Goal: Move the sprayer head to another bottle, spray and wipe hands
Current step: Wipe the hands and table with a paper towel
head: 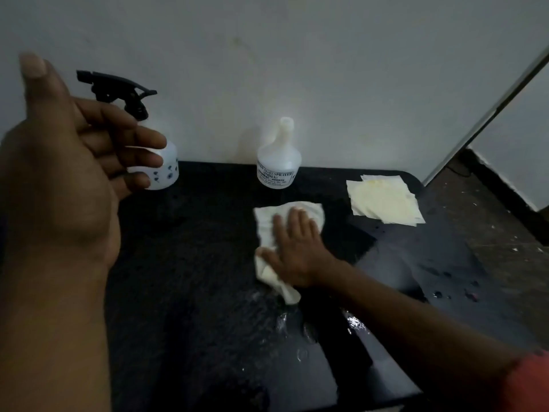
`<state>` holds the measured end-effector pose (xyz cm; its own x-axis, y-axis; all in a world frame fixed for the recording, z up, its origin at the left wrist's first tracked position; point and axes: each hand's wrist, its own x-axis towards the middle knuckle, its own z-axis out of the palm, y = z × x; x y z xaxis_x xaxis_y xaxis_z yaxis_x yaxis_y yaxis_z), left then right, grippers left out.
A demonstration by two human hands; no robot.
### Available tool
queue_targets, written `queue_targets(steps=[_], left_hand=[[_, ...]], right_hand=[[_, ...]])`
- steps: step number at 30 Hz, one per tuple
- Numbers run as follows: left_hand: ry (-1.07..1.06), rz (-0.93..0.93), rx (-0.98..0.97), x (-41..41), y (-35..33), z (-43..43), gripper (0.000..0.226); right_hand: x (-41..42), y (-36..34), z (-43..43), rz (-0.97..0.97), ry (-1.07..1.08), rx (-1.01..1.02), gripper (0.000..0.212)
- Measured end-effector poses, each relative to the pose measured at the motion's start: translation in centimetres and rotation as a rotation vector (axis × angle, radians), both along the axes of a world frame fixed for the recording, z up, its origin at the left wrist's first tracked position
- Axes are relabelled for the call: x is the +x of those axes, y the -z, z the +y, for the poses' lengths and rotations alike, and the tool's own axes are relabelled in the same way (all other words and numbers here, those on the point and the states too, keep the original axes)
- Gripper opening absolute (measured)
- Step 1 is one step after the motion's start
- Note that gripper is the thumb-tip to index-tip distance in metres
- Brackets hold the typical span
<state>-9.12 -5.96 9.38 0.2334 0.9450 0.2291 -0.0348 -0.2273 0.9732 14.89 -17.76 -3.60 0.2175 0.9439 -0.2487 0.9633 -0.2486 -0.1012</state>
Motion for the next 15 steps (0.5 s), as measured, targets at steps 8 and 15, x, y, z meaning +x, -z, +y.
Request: queue_targets(steps=[8, 15], left_hand=[[0.003, 0.044, 0.003, -0.9, 0.2, -0.2, 0.042], [-0.164, -0.091, -0.027, -1.7, -2.0, -2.2, 0.052]], right_hand=[[5.8, -0.2, 3.9, -0.061, -0.127, 0.002, 0.069], [10.1, 0.6, 1.5, -0.098, 0.234, -0.042, 0.086]])
